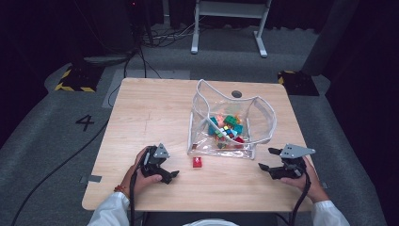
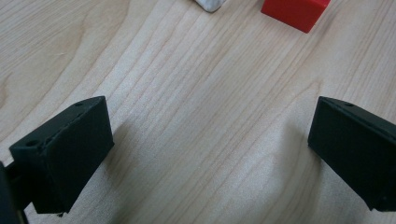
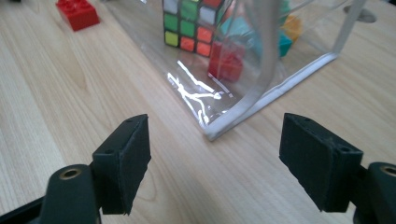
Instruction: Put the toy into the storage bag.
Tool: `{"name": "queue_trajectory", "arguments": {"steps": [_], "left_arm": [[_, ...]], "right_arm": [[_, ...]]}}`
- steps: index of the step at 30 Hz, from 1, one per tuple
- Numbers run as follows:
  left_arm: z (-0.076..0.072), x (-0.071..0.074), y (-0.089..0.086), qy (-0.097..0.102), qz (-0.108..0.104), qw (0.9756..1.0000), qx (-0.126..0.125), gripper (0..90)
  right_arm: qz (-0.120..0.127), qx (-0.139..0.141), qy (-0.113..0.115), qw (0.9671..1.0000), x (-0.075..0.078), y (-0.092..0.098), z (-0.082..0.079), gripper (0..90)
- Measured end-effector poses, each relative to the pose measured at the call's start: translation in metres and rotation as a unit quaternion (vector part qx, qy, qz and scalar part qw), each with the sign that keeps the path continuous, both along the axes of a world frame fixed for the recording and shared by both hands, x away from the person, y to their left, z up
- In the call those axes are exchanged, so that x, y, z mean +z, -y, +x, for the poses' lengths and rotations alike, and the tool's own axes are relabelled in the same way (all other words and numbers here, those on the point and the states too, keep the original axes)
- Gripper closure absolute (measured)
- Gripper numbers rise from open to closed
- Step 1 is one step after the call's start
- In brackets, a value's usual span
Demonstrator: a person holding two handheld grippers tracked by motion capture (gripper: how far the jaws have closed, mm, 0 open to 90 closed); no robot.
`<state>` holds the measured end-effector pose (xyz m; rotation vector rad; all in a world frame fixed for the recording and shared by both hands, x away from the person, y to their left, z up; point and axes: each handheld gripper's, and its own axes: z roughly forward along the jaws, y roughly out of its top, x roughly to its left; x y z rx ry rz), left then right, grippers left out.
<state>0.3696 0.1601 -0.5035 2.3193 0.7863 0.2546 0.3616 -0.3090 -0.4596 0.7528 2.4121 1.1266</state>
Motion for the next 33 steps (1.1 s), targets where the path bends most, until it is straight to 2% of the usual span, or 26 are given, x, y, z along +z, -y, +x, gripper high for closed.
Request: {"name": "queue_trajectory", "arguments": {"steps": [7, 14, 16, 18, 22, 26, 27, 28, 33], "left_arm": [[0.000, 0.000, 0.000, -0.001, -0.001, 1.0000, 0.001, 0.0], [0.000, 0.000, 0.000, 0.000, 0.000, 1.0000, 0.001, 0.0], [0.000, 0.000, 0.000, 0.000, 0.000, 1.0000, 0.000, 0.1], [0.000, 0.000, 0.000, -0.001, -0.001, 1.0000, 0.001, 0.0], [0.000, 0.000, 0.000, -0.001, -0.001, 1.0000, 0.001, 0.0], [0.000, 0.000, 0.000, -0.001, -0.001, 1.0000, 0.001, 0.0], [0.000, 0.000, 0.000, -0.001, -0.001, 1.0000, 0.001, 0.0], [0.000, 0.000, 0.000, -0.001, -0.001, 1.0000, 0.001, 0.0], [0.000, 0.000, 0.000, 0.000, 0.001, 1.0000, -0.001, 0.0]], "right_arm": [[-0.001, 0.017, -0.022, 0.9996, -0.016, -0.014, 0.001, 25.4], [-0.005, 0.056, -0.040, 0.9976, -0.027, -0.044, 0.004, 25.8], [-0.010, 0.059, -0.060, 0.9964, -0.030, -0.054, 0.003, 26.0], [-0.018, 0.082, -0.048, 0.9953, -0.033, -0.063, 0.006, 26.3], [-0.027, 0.102, -0.059, 0.9927, -0.039, -0.081, 0.006, 26.0], [-0.011, 0.109, -0.065, 0.9918, -0.042, -0.094, 0.006, 26.2], [-0.010, 0.115, -0.062, 0.9913, -0.042, -0.098, 0.006, 25.9], [-0.010, 0.108, -0.072, 0.9916, -0.043, -0.102, 0.005, 25.2], [-0.006, 0.117, -0.071, 0.9906, -0.043, -0.126, 0.006, 24.1]]}}
